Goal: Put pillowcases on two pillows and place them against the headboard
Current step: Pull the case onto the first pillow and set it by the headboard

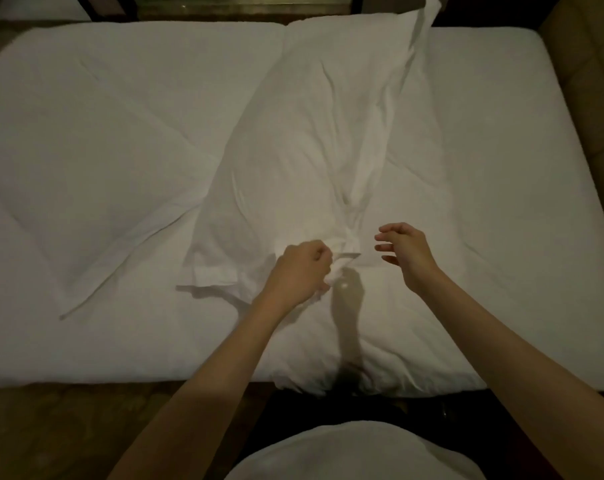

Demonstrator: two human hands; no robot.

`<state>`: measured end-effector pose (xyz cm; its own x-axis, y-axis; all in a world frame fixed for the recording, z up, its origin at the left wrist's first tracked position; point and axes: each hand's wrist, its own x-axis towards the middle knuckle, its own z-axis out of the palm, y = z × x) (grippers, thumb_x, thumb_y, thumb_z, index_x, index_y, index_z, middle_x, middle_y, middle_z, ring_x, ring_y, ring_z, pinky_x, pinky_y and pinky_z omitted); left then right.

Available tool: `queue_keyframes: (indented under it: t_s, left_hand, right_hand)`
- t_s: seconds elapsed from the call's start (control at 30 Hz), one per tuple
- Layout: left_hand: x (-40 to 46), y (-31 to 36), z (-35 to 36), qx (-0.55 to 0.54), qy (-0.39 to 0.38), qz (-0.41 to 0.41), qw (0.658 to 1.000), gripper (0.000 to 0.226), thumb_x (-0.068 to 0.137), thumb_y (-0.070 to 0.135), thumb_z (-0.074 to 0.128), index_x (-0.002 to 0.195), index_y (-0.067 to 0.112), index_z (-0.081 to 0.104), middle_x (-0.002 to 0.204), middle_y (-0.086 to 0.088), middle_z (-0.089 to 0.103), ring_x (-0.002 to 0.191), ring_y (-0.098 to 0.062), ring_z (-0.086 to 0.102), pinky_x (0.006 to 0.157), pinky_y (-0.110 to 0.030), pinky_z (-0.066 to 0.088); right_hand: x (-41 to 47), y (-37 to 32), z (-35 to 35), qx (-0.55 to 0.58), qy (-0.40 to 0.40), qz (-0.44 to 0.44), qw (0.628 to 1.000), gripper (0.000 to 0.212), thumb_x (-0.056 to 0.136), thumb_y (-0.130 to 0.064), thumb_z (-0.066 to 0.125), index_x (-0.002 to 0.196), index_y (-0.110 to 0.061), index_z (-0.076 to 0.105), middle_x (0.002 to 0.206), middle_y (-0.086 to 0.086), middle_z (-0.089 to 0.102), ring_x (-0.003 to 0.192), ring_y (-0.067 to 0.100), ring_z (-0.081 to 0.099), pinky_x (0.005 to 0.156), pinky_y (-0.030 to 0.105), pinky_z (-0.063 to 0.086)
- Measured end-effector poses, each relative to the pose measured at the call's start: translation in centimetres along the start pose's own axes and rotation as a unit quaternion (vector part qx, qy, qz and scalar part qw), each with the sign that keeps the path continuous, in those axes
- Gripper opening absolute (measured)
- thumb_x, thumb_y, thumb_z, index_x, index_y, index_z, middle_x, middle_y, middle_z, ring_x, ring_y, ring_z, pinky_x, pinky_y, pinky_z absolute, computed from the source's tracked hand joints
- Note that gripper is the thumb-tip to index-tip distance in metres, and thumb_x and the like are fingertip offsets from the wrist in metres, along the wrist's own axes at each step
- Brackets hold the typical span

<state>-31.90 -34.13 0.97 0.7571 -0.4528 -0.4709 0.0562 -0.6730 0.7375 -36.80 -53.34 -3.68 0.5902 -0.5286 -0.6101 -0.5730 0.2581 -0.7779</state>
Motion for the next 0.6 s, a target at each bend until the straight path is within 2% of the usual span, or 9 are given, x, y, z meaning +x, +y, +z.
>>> queue_keyframes:
  t_s: [0.07, 0.17, 0.27, 0.37, 0.43, 0.5, 0.6]
  left_hand:
    - [2.1, -0.1, -1.0, -0.027, 0.04, 0.006, 0.999, 0.025, 0.089, 0.022, 0.046, 0.09, 0.012, 0.068, 0.081, -0.005, 0.073, 0.07, -0.02, 0.071, 0.077, -0.042, 0.057]
    - [5.7, -0.9, -3.3, -0.04, 0.095, 0.033, 0.994, 0.023, 0.088, 0.021, 0.045, 0.088, 0.018, 0.067, 0.078, 0.0, 0.072, 0.078, -0.019, 0.069, 0.08, -0.043, 0.056]
    - [10.0, -2.1, -6.2, -0.074, 0.14, 0.028, 0.987, 0.022, 0.089, 0.014, 0.046, 0.087, 0.016, 0.067, 0.077, -0.001, 0.069, 0.082, -0.024, 0.068, 0.082, -0.044, 0.056]
    - [14.2, -3.4, -8.9, -0.094, 0.182, 0.02, 0.979, 0.023, 0.087, 0.011, 0.045, 0.088, 0.013, 0.068, 0.078, -0.005, 0.069, 0.079, -0.023, 0.067, 0.082, -0.041, 0.056]
    - [16.7, -4.3, -10.4, -0.101, 0.213, 0.012, 0.972, 0.023, 0.086, 0.01, 0.044, 0.086, 0.015, 0.066, 0.081, -0.008, 0.071, 0.075, -0.018, 0.064, 0.076, -0.031, 0.056]
    - [19.0, -5.3, -11.9, -0.089, 0.246, 0.002, 0.965, 0.024, 0.086, 0.009, 0.043, 0.086, 0.015, 0.066, 0.087, -0.012, 0.073, 0.074, -0.016, 0.063, 0.068, -0.023, 0.051]
    - [22.6, -7.1, -14.1, -0.056, 0.276, -0.034, 0.959, 0.023, 0.086, 0.01, 0.044, 0.095, 0.01, 0.065, 0.1, -0.013, 0.07, 0.089, -0.025, 0.063, 0.078, -0.032, 0.049]
  right_hand:
    - [0.8, -0.5, 0.6, -0.002, 0.006, 0.005, 1.0, 0.015, 0.085, -0.01, 0.058, 0.099, -0.014, 0.06, 0.101, 0.005, 0.063, 0.079, 0.017, 0.061, 0.075, 0.034, 0.048]
    - [2.1, -1.7, 1.8, -0.01, 0.019, 0.022, 1.0, 0.032, 0.086, -0.024, 0.063, 0.115, -0.016, 0.053, 0.112, 0.002, 0.058, 0.092, 0.017, 0.058, 0.081, 0.036, 0.05]
    - [3.5, -3.2, 3.2, -0.019, 0.015, 0.032, 0.999, 0.045, 0.084, -0.033, 0.066, 0.122, -0.02, 0.045, 0.117, 0.0, 0.053, 0.102, 0.019, 0.053, 0.085, 0.038, 0.046]
    - [4.9, -4.3, 4.8, -0.03, 0.001, 0.042, 0.999, 0.056, 0.081, -0.038, 0.068, 0.126, -0.023, 0.039, 0.121, -0.001, 0.051, 0.097, 0.015, 0.052, 0.083, 0.038, 0.044]
    - [5.9, -4.8, 5.8, -0.033, -0.01, 0.044, 0.998, 0.072, 0.077, -0.043, 0.071, 0.135, -0.024, 0.032, 0.127, 0.001, 0.048, 0.095, 0.012, 0.054, 0.08, 0.037, 0.043]
    - [6.9, -5.2, 6.9, -0.032, -0.012, 0.04, 0.999, 0.09, 0.072, -0.049, 0.074, 0.142, -0.025, 0.024, 0.137, 0.002, 0.044, 0.107, 0.021, 0.056, 0.088, 0.04, 0.045]
    - [8.6, -5.8, 8.4, -0.06, -0.002, 0.038, 0.997, 0.109, 0.059, -0.062, 0.075, 0.145, -0.026, 0.018, 0.145, 0.004, 0.038, 0.123, 0.028, 0.049, 0.102, 0.048, 0.043]
